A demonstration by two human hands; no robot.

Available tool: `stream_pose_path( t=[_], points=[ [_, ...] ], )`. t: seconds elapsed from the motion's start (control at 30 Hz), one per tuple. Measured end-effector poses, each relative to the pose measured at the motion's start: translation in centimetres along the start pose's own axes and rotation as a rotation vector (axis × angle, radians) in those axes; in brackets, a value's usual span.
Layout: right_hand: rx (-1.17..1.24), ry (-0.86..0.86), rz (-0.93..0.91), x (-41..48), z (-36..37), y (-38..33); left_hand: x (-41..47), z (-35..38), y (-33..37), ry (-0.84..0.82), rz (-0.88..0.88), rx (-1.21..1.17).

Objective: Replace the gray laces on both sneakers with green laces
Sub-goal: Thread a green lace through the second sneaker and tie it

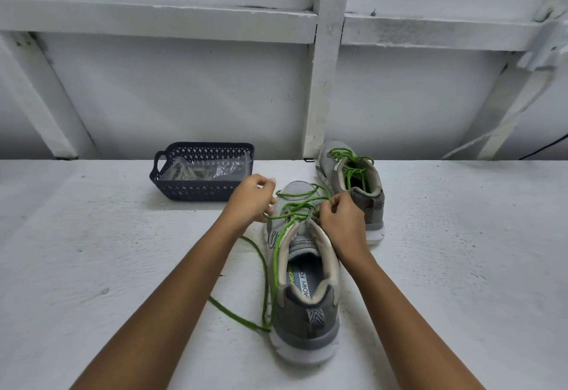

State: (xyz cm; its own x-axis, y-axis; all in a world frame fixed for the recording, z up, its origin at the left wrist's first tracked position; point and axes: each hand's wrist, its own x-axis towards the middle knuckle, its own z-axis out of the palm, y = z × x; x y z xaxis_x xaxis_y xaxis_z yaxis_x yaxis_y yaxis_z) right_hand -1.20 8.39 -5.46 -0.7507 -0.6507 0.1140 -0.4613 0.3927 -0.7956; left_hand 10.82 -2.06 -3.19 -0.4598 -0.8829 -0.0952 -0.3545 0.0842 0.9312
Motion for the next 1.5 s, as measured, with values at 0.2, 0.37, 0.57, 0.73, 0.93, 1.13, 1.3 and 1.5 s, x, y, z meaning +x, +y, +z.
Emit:
stream_pose_path(
  t=[0.2, 0.37, 0.57, 0.73, 0.93, 1.13, 1.3, 1.5],
  points=[
    [0.003, 0.000, -0.014, -0.1, 0.1, 0.2, 3.5, 0.7, -0.5, -0.014, -0.083, 0.472],
    [-0.008, 0.005, -0.013, -0.1, 0.1, 0.2, 4.9, 2.0, -0.4, -0.028, -0.092, 0.412],
    [-0.010, 0.013, -0.005, -0.1, 0.1, 0.3, 4.1, 3.0, 2.0, -0.004, 0.154, 0.077],
    [-0.005, 0.013, -0.007, -0.1, 0.2, 0.2, 0.9, 2.2, 3.7, -0.345, 0.330, 0.094],
    [-0.024, -0.002, -0.004, -0.1, 0.1, 0.1, 0.3, 1.4, 1.8, -0.367, 0.246, 0.761],
    [-0.025, -0.016, -0.001, -0.1, 0.0, 0.1, -0.1, 0.8, 2.9, -0.366, 0.256, 0.885],
    [-0.021, -0.036, -0.012, -0.3, -0.2, 0.0, -0.7, -0.9, 3.7, -0.454, 0.201, 0.853],
    [0.010, -0.039, -0.008, -0.1, 0.0, 0.3, -1.4, -3.8, 3.2, -0.245, 0.229, 0.323]
  ],
)
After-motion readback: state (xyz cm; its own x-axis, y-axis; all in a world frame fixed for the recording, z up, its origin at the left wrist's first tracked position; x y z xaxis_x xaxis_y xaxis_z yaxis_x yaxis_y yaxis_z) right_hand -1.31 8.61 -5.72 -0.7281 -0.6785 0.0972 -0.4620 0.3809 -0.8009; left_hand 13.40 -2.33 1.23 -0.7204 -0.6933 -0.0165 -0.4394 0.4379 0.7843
